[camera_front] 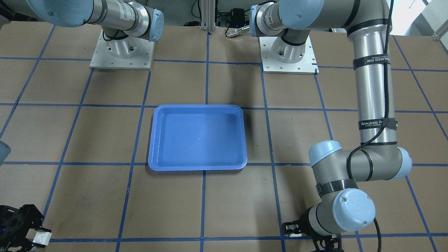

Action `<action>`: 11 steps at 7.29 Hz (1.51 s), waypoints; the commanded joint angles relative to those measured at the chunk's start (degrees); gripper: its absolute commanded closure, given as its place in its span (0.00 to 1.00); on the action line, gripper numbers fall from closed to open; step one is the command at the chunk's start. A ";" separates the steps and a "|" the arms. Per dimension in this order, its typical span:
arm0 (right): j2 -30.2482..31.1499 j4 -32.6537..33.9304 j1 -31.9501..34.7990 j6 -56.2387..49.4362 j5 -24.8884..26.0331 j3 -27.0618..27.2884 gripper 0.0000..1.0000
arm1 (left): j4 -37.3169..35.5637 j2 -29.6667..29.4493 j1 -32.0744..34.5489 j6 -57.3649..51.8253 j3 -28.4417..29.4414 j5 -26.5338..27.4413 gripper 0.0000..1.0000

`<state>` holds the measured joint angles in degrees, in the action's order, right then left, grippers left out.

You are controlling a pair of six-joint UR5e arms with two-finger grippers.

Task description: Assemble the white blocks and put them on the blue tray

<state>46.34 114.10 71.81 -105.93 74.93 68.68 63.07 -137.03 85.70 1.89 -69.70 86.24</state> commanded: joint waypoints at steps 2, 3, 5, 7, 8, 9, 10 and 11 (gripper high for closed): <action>13.03 -4.77 6.66 3.52 0.31 12.21 1.00 | 0.82 1.66 0.52 0.04 0.00 -0.45 1.00; 17.86 -4.51 8.16 3.97 -0.13 18.36 1.00 | 4.83 4.11 1.48 0.13 -0.17 -0.54 1.00; 26.48 -1.62 11.85 5.28 -0.31 30.75 1.00 | 10.04 9.91 5.51 0.48 -3.92 -1.85 1.00; 33.87 3.05 12.30 6.88 -0.40 40.79 1.00 | 10.05 15.10 8.51 4.51 -10.86 -3.95 1.00; 36.34 5.58 12.30 7.40 -0.22 44.14 1.00 | 9.97 17.47 10.61 6.44 -14.29 -4.93 1.00; 36.54 10.39 12.30 9.32 -0.13 46.87 1.00 | 9.53 19.15 13.76 10.89 -17.19 -4.76 1.00; 36.63 13.14 12.30 10.03 -0.13 50.03 1.00 | 8.65 20.04 16.75 12.51 -19.48 -4.85 1.00; 36.63 16.21 12.30 10.04 -0.22 51.54 1.00 | 8.65 20.31 19.31 12.52 -21.68 -4.85 1.00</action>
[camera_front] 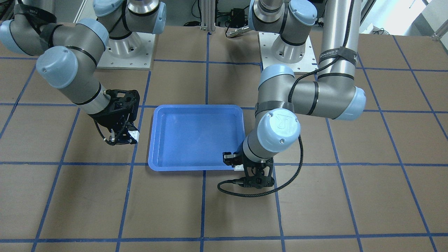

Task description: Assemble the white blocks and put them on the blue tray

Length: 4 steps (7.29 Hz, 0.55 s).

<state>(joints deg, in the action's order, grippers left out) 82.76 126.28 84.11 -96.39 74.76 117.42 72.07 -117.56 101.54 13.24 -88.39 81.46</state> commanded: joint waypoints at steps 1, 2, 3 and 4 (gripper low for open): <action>0.38 4.06 0.00 1.11 -0.14 3.34 1.00 | -4.26 0.67 5.14 2.92 -6.07 -0.07 1.00; 0.47 4.06 0.00 1.29 -0.23 4.04 1.00 | -9.26 0.58 6.29 5.63 -8.79 -0.42 1.00; 0.47 4.15 0.00 1.29 -0.23 4.05 1.00 | -9.66 0.76 7.34 6.36 -10.13 -0.95 1.00; 0.47 4.24 0.00 1.29 -1.79 4.13 1.00 | -9.66 0.58 8.31 6.45 -10.14 -2.52 1.00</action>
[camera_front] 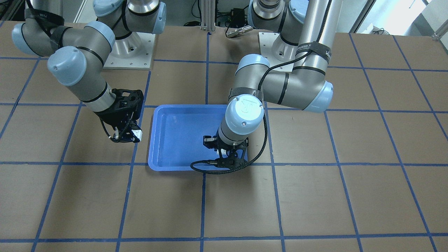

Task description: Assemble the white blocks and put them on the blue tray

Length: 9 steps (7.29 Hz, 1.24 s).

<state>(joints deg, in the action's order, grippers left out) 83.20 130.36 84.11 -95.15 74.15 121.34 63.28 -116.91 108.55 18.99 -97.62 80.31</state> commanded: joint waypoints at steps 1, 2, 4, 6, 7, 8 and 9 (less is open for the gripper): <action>0.04 0.24 0.00 0.40 -2.07 0.12 1.00 | -0.96 -0.68 1.74 1.48 -1.17 -1.56 1.00; 0.04 0.24 0.00 0.49 -2.08 0.12 1.00 | -1.05 -0.78 1.84 1.66 -1.34 -1.74 1.00; 0.04 0.24 0.09 0.49 -2.08 0.12 1.00 | -1.14 -0.78 2.01 1.75 -2.48 -1.74 1.00; 0.12 0.24 0.09 0.49 -2.17 0.12 1.00 | -0.96 -1.13 2.10 1.84 -2.75 -2.61 0.93; 0.04 0.24 0.09 0.49 -3.38 0.12 1.00 | -0.96 -1.13 2.10 1.84 -2.75 -2.62 0.53; 0.04 0.24 0.09 0.49 -3.57 0.03 1.00 | -0.96 -1.22 2.19 1.84 -2.75 -2.62 0.38; 0.04 0.24 0.26 1.54 -3.49 0.12 1.00 | -0.79 -1.22 2.36 1.84 -2.75 -2.62 0.31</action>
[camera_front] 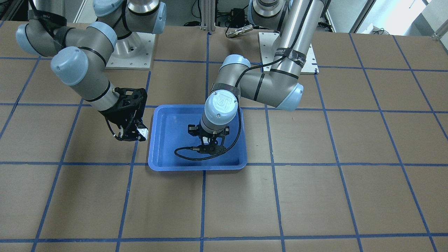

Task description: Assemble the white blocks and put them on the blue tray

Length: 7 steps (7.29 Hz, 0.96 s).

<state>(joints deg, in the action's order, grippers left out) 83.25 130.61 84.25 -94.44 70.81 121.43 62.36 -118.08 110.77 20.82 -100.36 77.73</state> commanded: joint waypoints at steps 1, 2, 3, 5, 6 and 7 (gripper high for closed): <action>-0.88 0.26 1.17 0.83 -0.23 -0.57 1.00 | -0.04 0.30 0.50 0.53 0.08 -0.12 0.23; -1.76 2.61 3.18 1.35 -0.32 -0.75 1.00 | 0.48 1.52 0.24 0.88 0.60 0.14 0.08; -3.60 6.03 5.73 5.80 -0.32 -0.84 1.00 | 0.92 2.49 -0.72 0.36 0.69 0.58 0.00; -7.73 13.25 9.34 12.94 -0.06 -0.84 1.00 | 2.15 3.90 -7.11 -2.95 0.69 0.41 0.00; -8.62 14.92 10.92 13.83 -0.32 -0.76 1.00 | 3.37 4.60 -9.75 -4.98 0.69 0.32 0.00; -9.67 17.38 12.50 15.75 -0.32 -0.67 1.00 | 4.52 4.96 -10.91 -6.05 0.69 0.14 0.01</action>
<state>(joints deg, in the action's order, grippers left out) 75.01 145.03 94.68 -80.98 70.57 120.66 65.54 -113.75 102.16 16.61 -99.68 78.07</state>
